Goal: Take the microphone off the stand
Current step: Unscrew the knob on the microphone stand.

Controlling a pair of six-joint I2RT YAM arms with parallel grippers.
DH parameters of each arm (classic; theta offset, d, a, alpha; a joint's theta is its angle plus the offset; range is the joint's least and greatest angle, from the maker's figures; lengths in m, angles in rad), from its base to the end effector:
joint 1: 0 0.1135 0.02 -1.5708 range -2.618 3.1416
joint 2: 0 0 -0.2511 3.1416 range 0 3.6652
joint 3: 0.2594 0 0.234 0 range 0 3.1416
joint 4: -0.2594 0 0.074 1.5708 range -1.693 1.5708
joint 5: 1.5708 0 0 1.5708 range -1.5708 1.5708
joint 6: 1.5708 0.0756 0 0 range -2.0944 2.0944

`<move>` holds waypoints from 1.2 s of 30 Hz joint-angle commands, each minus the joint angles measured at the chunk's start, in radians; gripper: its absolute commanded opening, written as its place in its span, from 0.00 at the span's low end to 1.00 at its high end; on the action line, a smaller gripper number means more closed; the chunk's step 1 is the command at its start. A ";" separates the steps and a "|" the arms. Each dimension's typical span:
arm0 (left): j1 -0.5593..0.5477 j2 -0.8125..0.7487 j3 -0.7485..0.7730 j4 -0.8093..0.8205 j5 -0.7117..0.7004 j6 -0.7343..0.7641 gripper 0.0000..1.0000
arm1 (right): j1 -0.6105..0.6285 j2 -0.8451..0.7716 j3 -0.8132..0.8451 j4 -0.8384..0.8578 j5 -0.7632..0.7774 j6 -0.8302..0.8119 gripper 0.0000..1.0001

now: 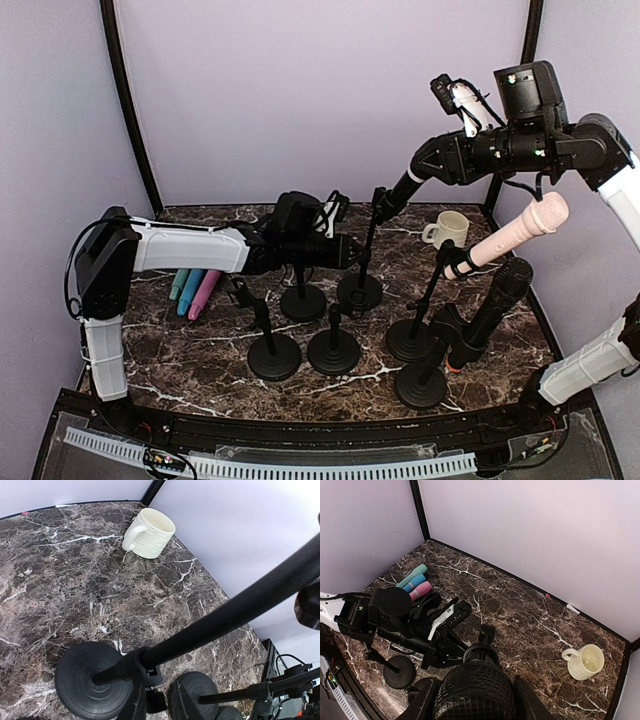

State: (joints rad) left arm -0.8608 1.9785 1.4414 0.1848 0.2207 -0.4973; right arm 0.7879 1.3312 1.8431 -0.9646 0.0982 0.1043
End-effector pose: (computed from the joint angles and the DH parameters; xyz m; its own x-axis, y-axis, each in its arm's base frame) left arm 0.3025 -0.3773 0.2289 -0.6146 0.0009 -0.7889 0.6608 0.5469 -0.5141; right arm 0.1903 0.1808 0.4553 -0.3738 -0.2288 -0.8988 -0.6076 0.7926 0.0510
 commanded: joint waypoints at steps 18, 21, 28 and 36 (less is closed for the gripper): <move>0.011 0.004 -0.057 -0.019 -0.058 -0.071 0.04 | 0.018 -0.038 0.005 0.085 0.002 0.005 0.29; 0.012 0.004 -0.076 -0.014 -0.055 -0.080 0.04 | 0.020 -0.039 0.004 0.085 -0.005 0.004 0.29; 0.012 0.007 -0.096 -0.042 -0.063 -0.066 0.04 | 0.026 -0.040 0.005 0.089 -0.006 0.000 0.29; 0.011 0.012 -0.090 -0.121 -0.116 -0.011 0.03 | 0.033 -0.040 0.006 0.092 -0.004 -0.002 0.29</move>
State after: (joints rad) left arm -0.8558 1.9739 1.3918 0.2626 0.1722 -0.5579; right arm 0.8051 1.3304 1.8416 -0.9653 0.1154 0.0933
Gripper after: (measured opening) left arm 0.038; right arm 0.426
